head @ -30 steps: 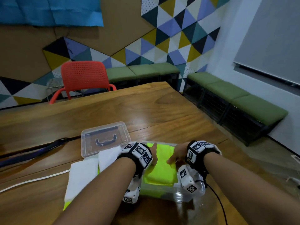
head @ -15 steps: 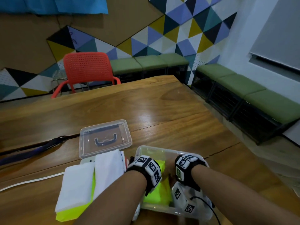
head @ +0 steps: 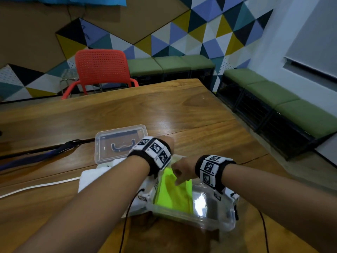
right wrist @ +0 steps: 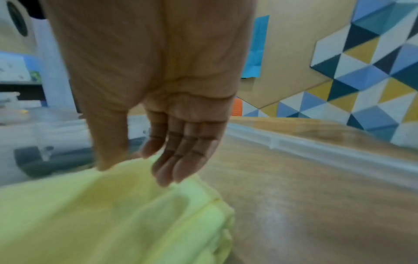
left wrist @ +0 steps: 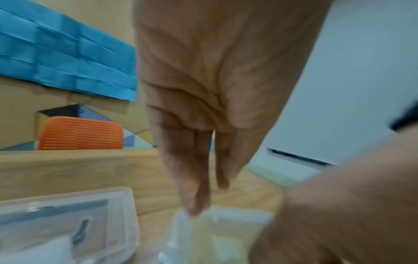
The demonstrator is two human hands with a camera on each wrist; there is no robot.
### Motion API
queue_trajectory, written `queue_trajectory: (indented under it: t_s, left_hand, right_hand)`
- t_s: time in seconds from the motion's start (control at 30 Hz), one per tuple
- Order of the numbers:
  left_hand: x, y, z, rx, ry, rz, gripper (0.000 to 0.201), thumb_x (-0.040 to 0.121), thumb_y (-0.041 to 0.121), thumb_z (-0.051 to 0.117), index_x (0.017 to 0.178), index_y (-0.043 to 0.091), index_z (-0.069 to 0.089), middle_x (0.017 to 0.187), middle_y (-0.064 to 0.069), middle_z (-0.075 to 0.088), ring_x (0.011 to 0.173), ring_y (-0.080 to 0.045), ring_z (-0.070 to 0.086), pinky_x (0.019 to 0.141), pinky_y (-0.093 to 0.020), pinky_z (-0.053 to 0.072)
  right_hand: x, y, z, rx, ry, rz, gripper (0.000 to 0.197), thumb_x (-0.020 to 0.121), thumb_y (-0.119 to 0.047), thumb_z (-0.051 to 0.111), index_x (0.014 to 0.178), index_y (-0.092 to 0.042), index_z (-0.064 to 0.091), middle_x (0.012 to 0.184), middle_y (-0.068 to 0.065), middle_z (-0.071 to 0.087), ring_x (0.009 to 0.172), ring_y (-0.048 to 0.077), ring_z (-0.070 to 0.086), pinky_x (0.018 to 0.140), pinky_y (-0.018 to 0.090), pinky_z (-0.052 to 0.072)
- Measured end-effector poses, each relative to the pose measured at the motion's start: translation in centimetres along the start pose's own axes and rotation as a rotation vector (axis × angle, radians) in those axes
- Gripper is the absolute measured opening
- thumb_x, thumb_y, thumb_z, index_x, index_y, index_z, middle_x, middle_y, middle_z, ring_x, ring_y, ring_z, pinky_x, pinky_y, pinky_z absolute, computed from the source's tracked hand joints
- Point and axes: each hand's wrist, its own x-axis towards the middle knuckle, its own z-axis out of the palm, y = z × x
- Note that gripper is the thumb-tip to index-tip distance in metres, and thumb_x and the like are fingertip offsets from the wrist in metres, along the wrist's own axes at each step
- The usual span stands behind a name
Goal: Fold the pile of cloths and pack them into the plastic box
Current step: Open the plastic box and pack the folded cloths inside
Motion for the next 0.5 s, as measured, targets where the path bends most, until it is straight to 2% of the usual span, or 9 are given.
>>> queue_trajectory:
  t_s: [0.03,0.07,0.13,0.2,0.23,0.27,0.33,0.37,0.5]
  left_hand:
    - [-0.4,-1.5,-0.6,-0.068,0.074,-0.028,0.02,0.091,0.013,0.049,0.084,0.013,0.067,0.095,-0.008,0.067,0.092,-0.025,0.062,0.088,-0.036,0.051]
    - [-0.8,-2.6,-1.0,-0.135,0.151,-0.045,0.022,0.091,0.01,0.047,0.099,0.009,0.068,0.106,-0.009,0.066,0.099,-0.028,0.062,0.088,-0.037,0.051]
    - [-2.1,-5.3,-0.7,-0.154,0.21,-0.133,0.028,0.093,0.009,0.044,0.113,0.011,0.063,0.115,-0.01,0.062,0.104,-0.028,0.061,0.088,-0.036,0.051]
    - [-3.2,-7.8,1.5,-0.102,0.208,-0.228,0.03,0.092,0.011,0.043,0.117,0.014,0.059,0.114,-0.009,0.062,0.102,-0.027,0.061,0.088,-0.037,0.051]
    - [-3.9,-8.8,2.5,-0.112,0.201,-0.278,0.033,0.092,0.011,0.043,0.121,0.013,0.057,0.114,-0.009,0.063,0.104,-0.028,0.061,0.089,-0.036,0.05]
    - [-4.2,-9.8,3.4,-0.154,0.175,-0.319,0.037,0.092,0.009,0.043,0.128,0.012,0.052,0.12,-0.01,0.061,0.108,-0.028,0.059,0.092,-0.037,0.047]
    - [-4.7,-12.0,4.6,-0.196,0.125,-0.414,0.048,0.092,0.007,0.042,0.14,0.009,0.038,0.135,-0.012,0.05,0.118,-0.028,0.054,0.095,-0.035,0.045]
    - [-5.0,-13.0,5.0,-0.204,0.117,-0.461,0.05,0.092,0.008,0.042,0.141,0.008,0.035,0.139,-0.013,0.046,0.119,-0.028,0.053,0.095,-0.033,0.046]
    - [-6.4,-16.3,6.7,-0.225,0.136,-0.645,0.036,0.092,0.018,0.049,0.126,0.007,0.046,0.129,-0.015,0.051,0.115,-0.03,0.054,0.095,-0.033,0.047]
  right_hand:
    - [1.1,0.1,0.5,0.033,-0.016,-0.04,0.027,0.089,-0.034,0.061,0.091,-0.01,0.048,0.071,0.004,0.051,0.062,0.019,0.048,0.049,0.021,0.036]
    - [1.0,-0.9,0.6,0.102,0.009,-0.071,0.03,0.088,-0.036,0.062,0.091,-0.01,0.047,0.07,0.004,0.053,0.057,0.016,0.047,0.048,0.021,0.037]
    - [1.8,-2.1,0.8,0.101,-0.015,-0.049,0.035,0.084,-0.041,0.066,0.093,-0.013,0.047,0.079,0.005,0.056,0.062,0.016,0.052,0.054,0.025,0.041]
    - [2.8,-3.3,1.6,-0.017,-0.063,-0.047,0.057,0.082,-0.046,0.067,0.121,-0.011,0.045,0.116,0.011,0.057,0.099,0.026,0.059,0.076,0.034,0.047]
    - [3.4,-3.5,2.0,-0.044,-0.058,-0.034,0.077,0.081,-0.047,0.066,0.138,-0.007,0.032,0.136,0.012,0.047,0.119,0.029,0.051,0.09,0.037,0.044]
    - [3.9,-3.8,2.6,-0.045,-0.026,-0.046,0.092,0.08,-0.047,0.067,0.146,-0.005,0.018,0.147,0.012,0.036,0.13,0.029,0.042,0.1,0.038,0.039]
    - [5.0,-3.9,3.6,-0.047,0.014,-0.032,0.104,0.077,-0.049,0.07,0.149,-0.006,0.008,0.151,0.012,0.03,0.135,0.029,0.037,0.108,0.039,0.035]
    - [5.8,-3.6,4.1,-0.043,0.03,-0.012,0.107,0.074,-0.05,0.072,0.149,-0.007,0.009,0.15,0.013,0.031,0.135,0.029,0.038,0.108,0.039,0.036]
    - [7.0,-3.2,5.1,-0.037,0.077,0.002,0.106,0.071,-0.057,0.071,0.147,-0.01,0.016,0.145,0.012,0.036,0.131,0.029,0.041,0.105,0.039,0.038]
